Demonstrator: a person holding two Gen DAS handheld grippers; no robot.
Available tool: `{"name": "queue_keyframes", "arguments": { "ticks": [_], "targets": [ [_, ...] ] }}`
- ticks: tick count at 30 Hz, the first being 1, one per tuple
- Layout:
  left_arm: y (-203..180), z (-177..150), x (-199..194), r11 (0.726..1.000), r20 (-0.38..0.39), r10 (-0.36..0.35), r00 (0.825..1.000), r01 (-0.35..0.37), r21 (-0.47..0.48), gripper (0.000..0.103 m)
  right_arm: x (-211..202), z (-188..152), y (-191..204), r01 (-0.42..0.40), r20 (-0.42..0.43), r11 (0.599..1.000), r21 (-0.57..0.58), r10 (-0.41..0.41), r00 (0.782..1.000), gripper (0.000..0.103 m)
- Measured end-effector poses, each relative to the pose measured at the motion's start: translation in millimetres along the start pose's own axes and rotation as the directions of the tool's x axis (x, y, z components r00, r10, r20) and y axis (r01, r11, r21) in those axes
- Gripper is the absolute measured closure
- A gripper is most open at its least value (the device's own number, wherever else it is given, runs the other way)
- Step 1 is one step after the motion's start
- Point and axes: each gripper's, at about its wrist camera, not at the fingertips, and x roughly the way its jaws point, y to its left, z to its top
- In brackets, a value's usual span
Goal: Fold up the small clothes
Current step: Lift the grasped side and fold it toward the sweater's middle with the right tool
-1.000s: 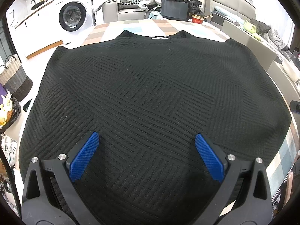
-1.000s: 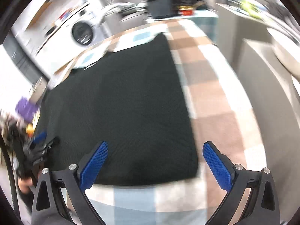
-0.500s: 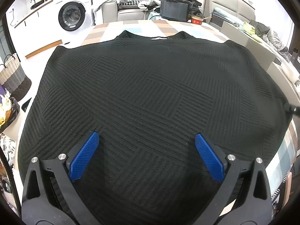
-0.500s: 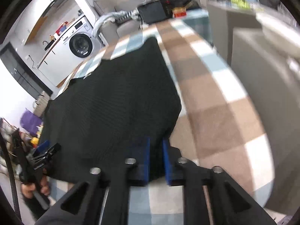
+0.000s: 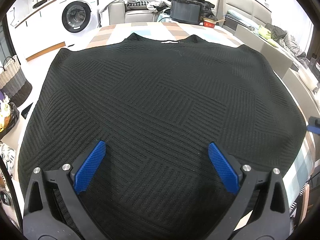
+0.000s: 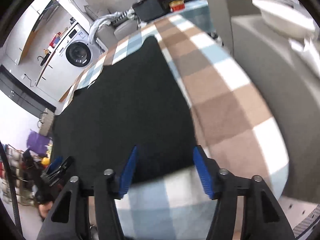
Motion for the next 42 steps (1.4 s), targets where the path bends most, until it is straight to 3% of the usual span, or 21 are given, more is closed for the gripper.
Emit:
{"name": "queue_keyframes", "arguments": {
  "ticks": [2,8,12,21,22,23,25,29,34,37,42],
  "targets": [
    [1,0,-1,1.0,0.003,-0.008,1.0,0.008,-0.005,0.001,1,-3,1,0.007,-0.017,1.0,0.012,-0.007,1.0,0.042],
    [3,0,-2,1.0,0.009,-0.023,1.0,0.023,-0.016,0.001,13,-16,6,-0.075,-0.119,0.996,0.038,0.079,0.99,0.042],
    [3,0,-2,1.0,0.007,-0.015,1.0,0.015,-0.012,0.001,29,-15,16,-0.149,-0.107,0.986,0.074,0.157,0.982,0.042],
    [-4,0,1,1.0,0.0,0.006,1.0,-0.006,0.005,0.001,42,-12,42,-0.075,0.115,0.995,0.067,0.067,0.991,0.043],
    [-5,0,1,1.0,0.0,0.008,1.0,-0.008,0.007,0.001,44,-12,44,-0.048,0.135,0.997,0.061,0.039,0.99,0.051],
    [-6,0,1,1.0,-0.001,0.01,1.0,-0.01,0.008,0.001,46,-9,43,-0.025,0.145,0.998,0.057,0.017,0.989,0.067],
    [-7,0,1,1.0,-0.003,0.013,1.0,-0.013,0.011,0.001,47,-9,40,-0.001,0.18,0.998,0.059,-0.01,0.984,0.084],
    [-9,0,1,1.0,-0.001,0.007,1.0,-0.007,0.01,0.001,42,-11,31,0.0,0.217,0.998,0.062,-0.013,0.976,0.094],
    [-6,0,0,1.0,0.0,-0.002,1.0,0.002,0.008,0.001,46,-7,29,0.041,0.142,0.999,0.029,-0.045,0.989,0.093],
    [0,0,-3,1.0,0.002,-0.011,1.0,0.011,0.0,0.001,38,-4,27,0.045,0.121,0.999,0.023,-0.047,0.991,0.082],
    [30,11,-18,0.994,0.038,0.099,0.994,-0.096,-0.061,0.001,16,4,14,0.051,0.179,0.999,0.004,-0.051,0.982,0.066]
  ]
}}
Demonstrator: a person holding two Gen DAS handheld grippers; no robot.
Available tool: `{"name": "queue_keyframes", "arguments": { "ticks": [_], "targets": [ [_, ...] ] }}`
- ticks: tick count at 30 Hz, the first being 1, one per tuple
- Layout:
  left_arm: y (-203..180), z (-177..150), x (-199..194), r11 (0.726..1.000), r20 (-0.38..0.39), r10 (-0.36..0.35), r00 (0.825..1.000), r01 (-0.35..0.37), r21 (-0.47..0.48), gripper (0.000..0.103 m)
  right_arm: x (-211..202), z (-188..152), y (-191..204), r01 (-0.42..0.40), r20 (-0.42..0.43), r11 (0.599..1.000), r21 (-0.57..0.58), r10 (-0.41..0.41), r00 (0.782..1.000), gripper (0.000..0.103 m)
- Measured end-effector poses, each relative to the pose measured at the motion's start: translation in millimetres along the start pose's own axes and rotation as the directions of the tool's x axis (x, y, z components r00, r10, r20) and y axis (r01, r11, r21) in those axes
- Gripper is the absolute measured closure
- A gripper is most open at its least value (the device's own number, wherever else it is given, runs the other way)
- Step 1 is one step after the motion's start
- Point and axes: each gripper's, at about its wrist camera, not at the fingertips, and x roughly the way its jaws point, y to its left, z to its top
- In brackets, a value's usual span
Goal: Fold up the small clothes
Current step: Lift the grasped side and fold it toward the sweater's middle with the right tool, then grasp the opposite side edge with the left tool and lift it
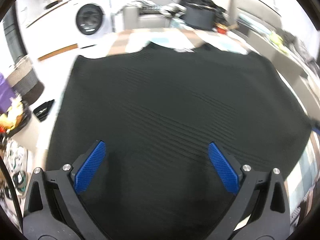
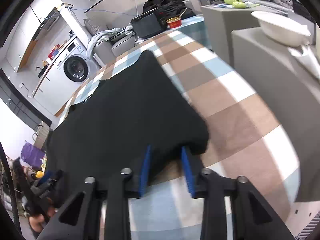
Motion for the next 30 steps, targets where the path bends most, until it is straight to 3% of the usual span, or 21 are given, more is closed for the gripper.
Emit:
{"name": "queue_keyframes", "arguments": {
  "ticks": [5,8,13,18,19,21,22,23,25,30],
  "targets": [
    [50,11,-7,0.993,0.016,0.045,0.999,-0.043,-0.112,0.001,-9,7,-21,0.067,0.026,0.998,-0.022,-0.066,0.997,0.057],
    [70,9,1,0.987,-0.029,0.055,0.998,-0.059,-0.151,0.002,-2,17,-24,0.042,0.007,0.997,-0.06,-0.041,0.999,0.044],
    [87,6,1,0.984,-0.051,0.085,0.995,-0.092,-0.154,0.004,31,41,-4,-0.026,-0.084,0.984,-0.173,0.012,0.996,0.044],
    [96,2,2,0.977,-0.064,0.144,0.988,-0.152,-0.15,0.004,67,58,18,-0.018,-0.121,0.963,-0.27,-0.016,0.993,0.044],
    [97,2,4,0.978,-0.068,0.129,0.989,-0.139,-0.153,0.007,71,59,22,-0.019,-0.121,0.957,-0.288,-0.017,0.992,0.044],
    [99,1,8,0.981,-0.069,0.099,0.993,-0.109,-0.161,0.035,78,60,29,-0.013,-0.128,0.945,-0.328,-0.03,0.991,0.047],
    [100,0,11,0.981,-0.076,0.085,0.993,-0.097,-0.17,0.05,81,59,32,-0.001,-0.132,0.939,-0.343,-0.047,0.99,0.058],
    [100,-1,10,0.981,-0.055,0.076,0.996,-0.085,-0.176,0.056,82,58,35,0.014,-0.126,0.931,-0.365,-0.064,0.99,0.065],
    [96,-1,13,0.986,-0.03,0.056,0.998,-0.06,-0.154,0.075,82,54,40,0.023,-0.131,0.917,-0.399,-0.082,0.988,0.074],
    [80,4,19,0.989,-0.02,0.103,0.994,-0.105,-0.104,0.078,69,41,34,0.024,-0.131,0.906,-0.422,-0.087,0.988,0.079]
  ]
}}
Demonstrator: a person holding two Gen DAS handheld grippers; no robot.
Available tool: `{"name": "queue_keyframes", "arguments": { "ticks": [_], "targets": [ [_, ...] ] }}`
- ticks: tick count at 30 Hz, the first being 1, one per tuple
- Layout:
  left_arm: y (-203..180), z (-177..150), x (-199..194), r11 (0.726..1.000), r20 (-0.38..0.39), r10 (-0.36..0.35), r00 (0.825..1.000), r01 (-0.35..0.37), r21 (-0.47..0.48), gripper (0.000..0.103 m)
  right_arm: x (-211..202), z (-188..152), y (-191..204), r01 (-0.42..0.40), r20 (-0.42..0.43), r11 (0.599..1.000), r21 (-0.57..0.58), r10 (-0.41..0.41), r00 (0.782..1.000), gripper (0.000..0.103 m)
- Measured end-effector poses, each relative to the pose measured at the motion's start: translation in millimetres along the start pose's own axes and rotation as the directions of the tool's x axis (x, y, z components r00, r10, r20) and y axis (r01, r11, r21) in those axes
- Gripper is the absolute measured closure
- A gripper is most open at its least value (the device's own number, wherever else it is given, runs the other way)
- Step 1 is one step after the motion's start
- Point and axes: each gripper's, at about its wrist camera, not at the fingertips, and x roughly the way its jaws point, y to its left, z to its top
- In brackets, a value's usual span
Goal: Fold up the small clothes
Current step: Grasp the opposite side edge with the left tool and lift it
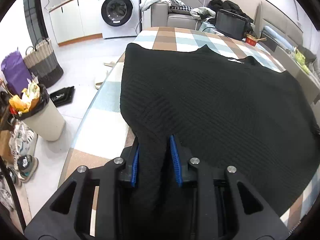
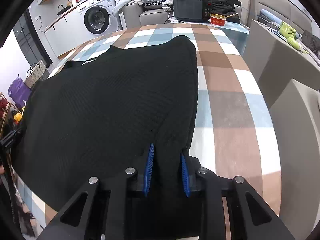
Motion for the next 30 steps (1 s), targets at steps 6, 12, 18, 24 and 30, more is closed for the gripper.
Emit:
{"name": "queue_keyframes", "arguments": {
  "ticks": [6,12,18,24,30],
  "targets": [
    [-6,2,0,1.0,-0.01,0.006,1.0,-0.006,-0.003,0.076,-11,-16,-10,-0.002,0.021,0.999,0.038,0.001,1.0,0.079],
    [23,0,-13,0.99,-0.045,-0.035,0.998,0.029,-0.139,0.051,-36,-19,-11,-0.038,0.138,0.995,0.09,0.025,0.99,0.053],
    [47,-25,-36,0.97,-0.061,-0.036,0.998,0.021,-0.24,0.023,-70,-13,-14,-0.17,0.259,0.979,0.109,0.137,0.956,0.013],
    [63,-49,-55,0.921,-0.078,-0.137,0.988,0.098,-0.376,0.022,-71,-18,-7,-0.336,0.285,0.929,0.156,0.284,0.916,0.012],
    [56,-68,-87,0.921,-0.056,-0.143,0.988,0.112,-0.373,0.022,-58,-34,14,-0.405,0.254,0.901,0.154,0.36,0.898,0.012]
  ]
}}
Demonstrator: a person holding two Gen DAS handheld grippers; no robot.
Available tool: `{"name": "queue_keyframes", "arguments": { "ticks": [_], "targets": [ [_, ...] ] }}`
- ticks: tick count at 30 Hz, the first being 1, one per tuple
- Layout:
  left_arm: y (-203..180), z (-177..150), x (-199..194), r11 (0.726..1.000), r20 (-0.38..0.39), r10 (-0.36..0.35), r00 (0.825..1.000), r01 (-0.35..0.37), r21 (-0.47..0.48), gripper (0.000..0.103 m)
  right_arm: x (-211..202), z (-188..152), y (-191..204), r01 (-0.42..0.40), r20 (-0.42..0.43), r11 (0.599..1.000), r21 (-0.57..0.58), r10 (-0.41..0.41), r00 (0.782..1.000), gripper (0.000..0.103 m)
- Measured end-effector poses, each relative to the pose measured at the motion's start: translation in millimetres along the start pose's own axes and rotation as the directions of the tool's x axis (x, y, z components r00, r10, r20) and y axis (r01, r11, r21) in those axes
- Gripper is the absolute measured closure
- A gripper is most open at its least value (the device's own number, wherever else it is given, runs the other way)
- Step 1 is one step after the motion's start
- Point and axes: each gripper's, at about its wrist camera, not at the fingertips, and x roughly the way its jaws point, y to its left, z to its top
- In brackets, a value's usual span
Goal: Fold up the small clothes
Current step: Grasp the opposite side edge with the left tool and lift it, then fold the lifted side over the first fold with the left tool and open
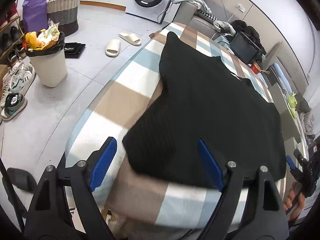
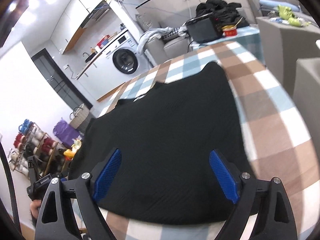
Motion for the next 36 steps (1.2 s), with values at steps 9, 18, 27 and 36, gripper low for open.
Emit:
{"name": "queue_keyframes", "arguments": {
  "ticks": [9,18,27,36],
  "targets": [
    [-4,-35,-6,0.987,-0.105,-0.145,0.984,0.136,-0.084,0.023,7,-10,20,-0.047,-0.013,0.998,-0.036,0.046,0.999,0.012],
    [-16,-34,10,0.981,-0.013,-0.161,0.987,0.158,-0.108,0.022,11,-11,24,-0.061,-0.02,0.997,-0.051,0.06,0.998,0.012],
    [-37,-22,29,0.991,0.146,-0.01,0.989,0.03,-0.134,0.033,11,-12,20,-0.032,-0.013,0.998,-0.046,0.031,0.999,0.012],
    [-25,-2,31,0.987,0.187,-0.018,0.982,0.047,-0.151,0.086,8,-11,13,-0.006,-0.008,0.999,-0.043,0.006,1.0,0.012]
  ]
}}
